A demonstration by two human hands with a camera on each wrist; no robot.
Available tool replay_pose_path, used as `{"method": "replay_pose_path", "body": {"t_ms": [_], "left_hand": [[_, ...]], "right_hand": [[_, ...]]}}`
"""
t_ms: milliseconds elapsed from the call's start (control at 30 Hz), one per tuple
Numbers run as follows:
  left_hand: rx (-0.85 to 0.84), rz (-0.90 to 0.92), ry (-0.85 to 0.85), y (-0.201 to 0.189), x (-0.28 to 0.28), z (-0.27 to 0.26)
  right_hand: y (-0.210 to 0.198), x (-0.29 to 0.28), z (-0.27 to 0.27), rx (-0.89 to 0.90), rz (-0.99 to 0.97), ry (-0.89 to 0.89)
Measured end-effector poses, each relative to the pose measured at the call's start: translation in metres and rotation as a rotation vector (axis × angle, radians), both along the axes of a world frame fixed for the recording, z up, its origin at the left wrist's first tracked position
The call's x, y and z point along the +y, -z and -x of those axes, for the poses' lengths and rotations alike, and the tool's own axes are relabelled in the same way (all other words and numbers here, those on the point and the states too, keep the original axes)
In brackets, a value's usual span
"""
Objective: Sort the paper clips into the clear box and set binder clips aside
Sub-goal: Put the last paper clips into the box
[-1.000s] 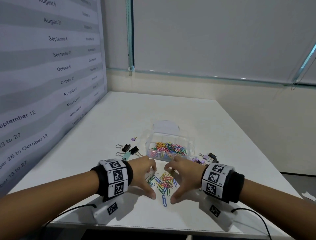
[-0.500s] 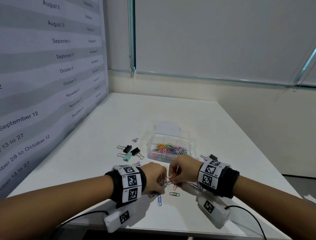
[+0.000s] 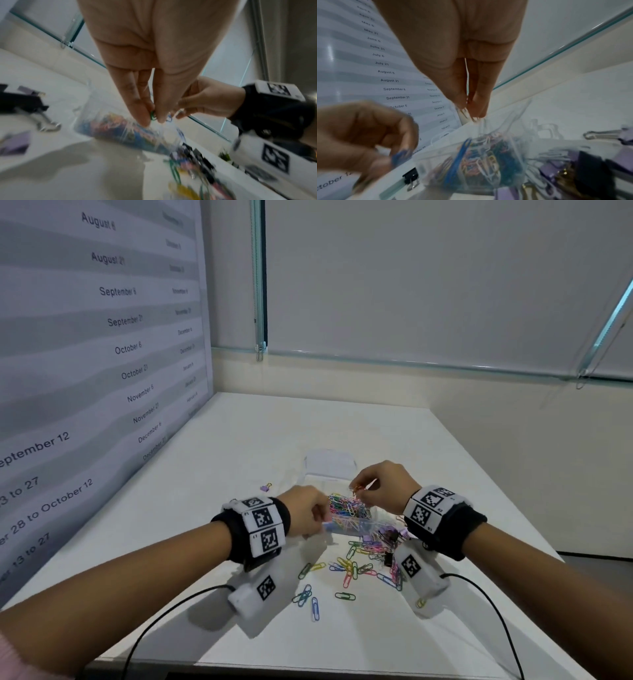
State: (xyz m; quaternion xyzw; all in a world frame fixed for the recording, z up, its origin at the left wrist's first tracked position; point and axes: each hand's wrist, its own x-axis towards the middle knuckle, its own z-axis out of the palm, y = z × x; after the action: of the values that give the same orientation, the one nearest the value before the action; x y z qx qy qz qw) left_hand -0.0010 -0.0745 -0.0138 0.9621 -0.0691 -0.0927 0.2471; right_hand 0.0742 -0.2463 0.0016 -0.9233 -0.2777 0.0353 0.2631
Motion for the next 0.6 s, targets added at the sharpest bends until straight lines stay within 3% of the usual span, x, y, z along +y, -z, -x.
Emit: {"method": "replay_pose_path", "body": {"t_ms": [200, 600], "left_hand": [[-0.18, 0.038, -0.125, -0.016, 0.006, -0.028], [-0.153, -0.071, -0.118, -0.003, 0.006, -0.033]], "right_hand": [[0.003, 0.002, 0.011, -0.064, 0.164, -0.111], [0.028, 0.004, 0.046, -0.079, 0.527, -0.334]]}}
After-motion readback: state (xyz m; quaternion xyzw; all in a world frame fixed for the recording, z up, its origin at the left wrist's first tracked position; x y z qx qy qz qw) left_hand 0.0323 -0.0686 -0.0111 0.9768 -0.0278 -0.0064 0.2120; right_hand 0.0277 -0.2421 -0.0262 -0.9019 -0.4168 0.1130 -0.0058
